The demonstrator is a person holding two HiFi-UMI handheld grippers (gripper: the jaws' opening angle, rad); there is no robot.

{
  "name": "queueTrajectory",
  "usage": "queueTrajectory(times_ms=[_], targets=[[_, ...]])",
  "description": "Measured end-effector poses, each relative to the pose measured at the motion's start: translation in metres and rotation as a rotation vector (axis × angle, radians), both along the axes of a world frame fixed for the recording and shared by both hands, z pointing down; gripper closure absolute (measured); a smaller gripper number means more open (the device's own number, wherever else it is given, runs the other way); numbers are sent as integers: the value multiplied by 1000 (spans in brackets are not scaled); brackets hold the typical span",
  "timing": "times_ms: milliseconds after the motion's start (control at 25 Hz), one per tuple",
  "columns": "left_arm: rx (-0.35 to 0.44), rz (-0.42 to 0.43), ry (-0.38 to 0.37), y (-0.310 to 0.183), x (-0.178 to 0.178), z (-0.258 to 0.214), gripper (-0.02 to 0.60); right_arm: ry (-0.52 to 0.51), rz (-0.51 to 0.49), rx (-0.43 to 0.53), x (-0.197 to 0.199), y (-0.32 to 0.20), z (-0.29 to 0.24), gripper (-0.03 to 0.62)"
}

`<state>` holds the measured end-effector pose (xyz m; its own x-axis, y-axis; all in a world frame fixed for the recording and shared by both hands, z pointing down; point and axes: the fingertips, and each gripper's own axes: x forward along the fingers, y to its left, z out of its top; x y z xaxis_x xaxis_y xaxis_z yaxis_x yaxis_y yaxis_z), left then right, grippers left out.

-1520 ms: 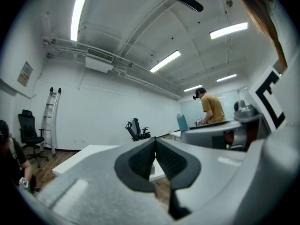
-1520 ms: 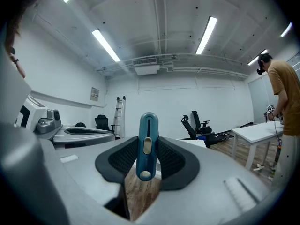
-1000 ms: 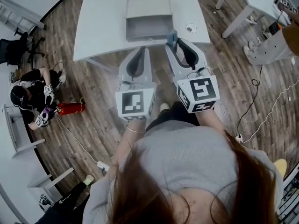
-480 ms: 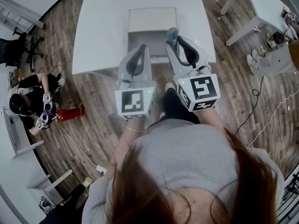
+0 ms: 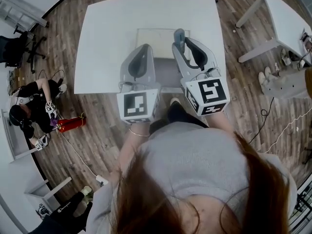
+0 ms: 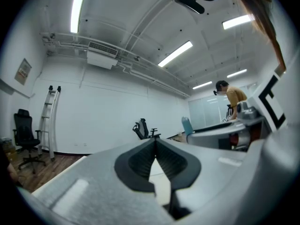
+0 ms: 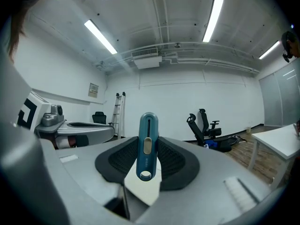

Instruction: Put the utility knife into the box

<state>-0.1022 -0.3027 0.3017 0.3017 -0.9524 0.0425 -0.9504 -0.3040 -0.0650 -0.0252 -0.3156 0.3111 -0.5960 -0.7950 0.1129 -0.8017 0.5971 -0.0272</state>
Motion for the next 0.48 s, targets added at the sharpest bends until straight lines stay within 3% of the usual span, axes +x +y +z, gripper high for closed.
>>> queueTrajectory(times_ms=[280, 400, 480], targets=[[-9, -23, 3, -29, -17, -2, 588, 48, -72, -19, -17, -28, 4, 461], [-8, -22, 1, -41, -24, -5, 588, 117, -159, -47, -31, -30, 11, 461], [-7, -19, -4, -48, -28, -7, 588, 216, -260, -64, -41, -26, 19, 461]])
